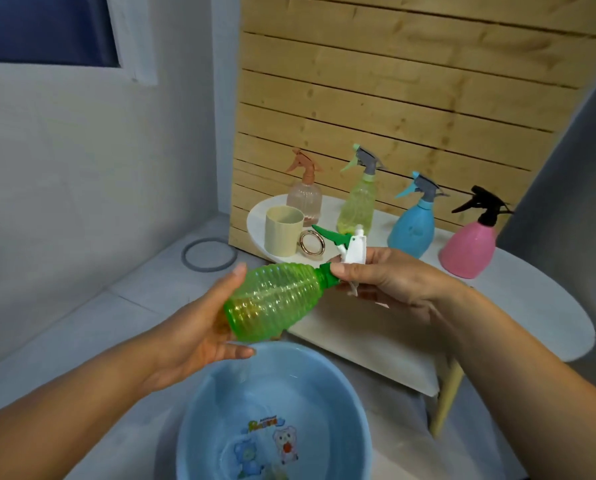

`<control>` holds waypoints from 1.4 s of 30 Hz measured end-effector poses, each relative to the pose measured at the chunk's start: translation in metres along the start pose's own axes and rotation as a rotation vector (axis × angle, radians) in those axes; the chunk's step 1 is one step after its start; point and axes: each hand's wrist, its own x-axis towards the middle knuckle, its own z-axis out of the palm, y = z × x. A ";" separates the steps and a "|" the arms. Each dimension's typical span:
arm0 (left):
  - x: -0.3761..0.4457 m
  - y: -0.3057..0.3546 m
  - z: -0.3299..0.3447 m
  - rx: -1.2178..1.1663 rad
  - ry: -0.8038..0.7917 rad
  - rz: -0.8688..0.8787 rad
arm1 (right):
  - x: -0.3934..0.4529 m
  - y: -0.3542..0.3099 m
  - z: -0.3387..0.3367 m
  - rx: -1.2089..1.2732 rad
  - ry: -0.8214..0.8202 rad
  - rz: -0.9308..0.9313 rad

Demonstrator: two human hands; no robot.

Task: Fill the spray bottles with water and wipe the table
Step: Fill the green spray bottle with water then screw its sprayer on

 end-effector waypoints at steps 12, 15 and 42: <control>0.002 -0.015 0.003 0.419 0.147 0.261 | 0.007 0.003 0.010 -0.059 0.118 0.148; 0.002 -0.012 0.001 0.229 0.111 0.168 | 0.006 0.005 0.007 -0.037 0.092 0.075; -0.003 0.001 -0.030 0.162 0.161 -0.018 | 0.039 0.038 -0.093 0.163 0.546 0.316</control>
